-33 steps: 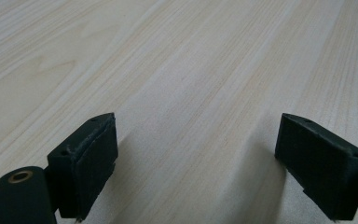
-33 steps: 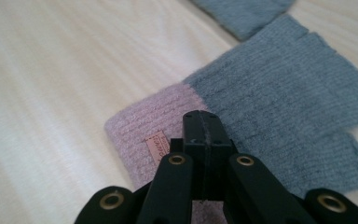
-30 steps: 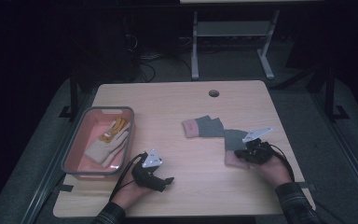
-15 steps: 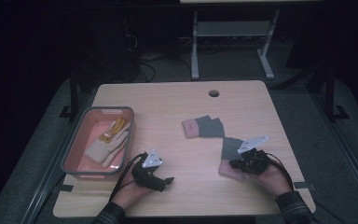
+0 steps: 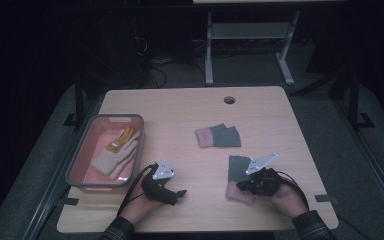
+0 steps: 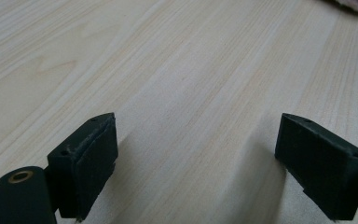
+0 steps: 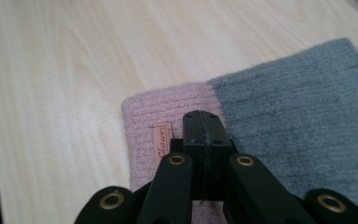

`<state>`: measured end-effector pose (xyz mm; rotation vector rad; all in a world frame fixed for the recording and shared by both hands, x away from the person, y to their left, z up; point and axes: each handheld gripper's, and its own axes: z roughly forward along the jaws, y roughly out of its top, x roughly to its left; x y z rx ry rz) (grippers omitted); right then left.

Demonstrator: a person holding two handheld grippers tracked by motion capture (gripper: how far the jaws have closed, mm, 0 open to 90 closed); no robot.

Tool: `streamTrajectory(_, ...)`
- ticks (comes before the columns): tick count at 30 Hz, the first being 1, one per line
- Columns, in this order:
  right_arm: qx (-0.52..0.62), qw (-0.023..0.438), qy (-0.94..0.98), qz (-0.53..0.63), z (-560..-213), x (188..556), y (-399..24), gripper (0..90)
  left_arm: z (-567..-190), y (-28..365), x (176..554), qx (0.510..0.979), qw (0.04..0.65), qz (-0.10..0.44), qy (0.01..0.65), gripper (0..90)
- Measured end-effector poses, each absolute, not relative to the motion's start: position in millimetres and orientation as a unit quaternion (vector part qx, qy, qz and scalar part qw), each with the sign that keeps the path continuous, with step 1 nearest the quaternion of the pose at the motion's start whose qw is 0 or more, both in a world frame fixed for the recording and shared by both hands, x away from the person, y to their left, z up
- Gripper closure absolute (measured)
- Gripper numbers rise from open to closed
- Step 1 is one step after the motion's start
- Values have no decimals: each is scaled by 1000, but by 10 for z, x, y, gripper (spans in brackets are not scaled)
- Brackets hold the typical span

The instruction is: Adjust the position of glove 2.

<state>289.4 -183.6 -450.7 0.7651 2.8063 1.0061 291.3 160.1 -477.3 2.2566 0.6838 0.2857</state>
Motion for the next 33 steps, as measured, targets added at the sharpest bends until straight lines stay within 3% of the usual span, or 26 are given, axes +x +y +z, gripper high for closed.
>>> streamTrajectory(14, 253, 62, 902, 345, -4387, 2945, -1825, 900, -4775, 1597, 2913, 880, 376, 112, 270, 122)
streamTrajectory(20, 259, 48, 910, 319, -4549, 3065, -1776, 900, -4770, 1601, 2914, 881, 372, 112, 268, 122)
streamTrajectory(33, 233, 48, 916, 322, -4558, 3097, -1425, 900, -4769, 1602, 2920, 882, 372, 113, 266, 122)
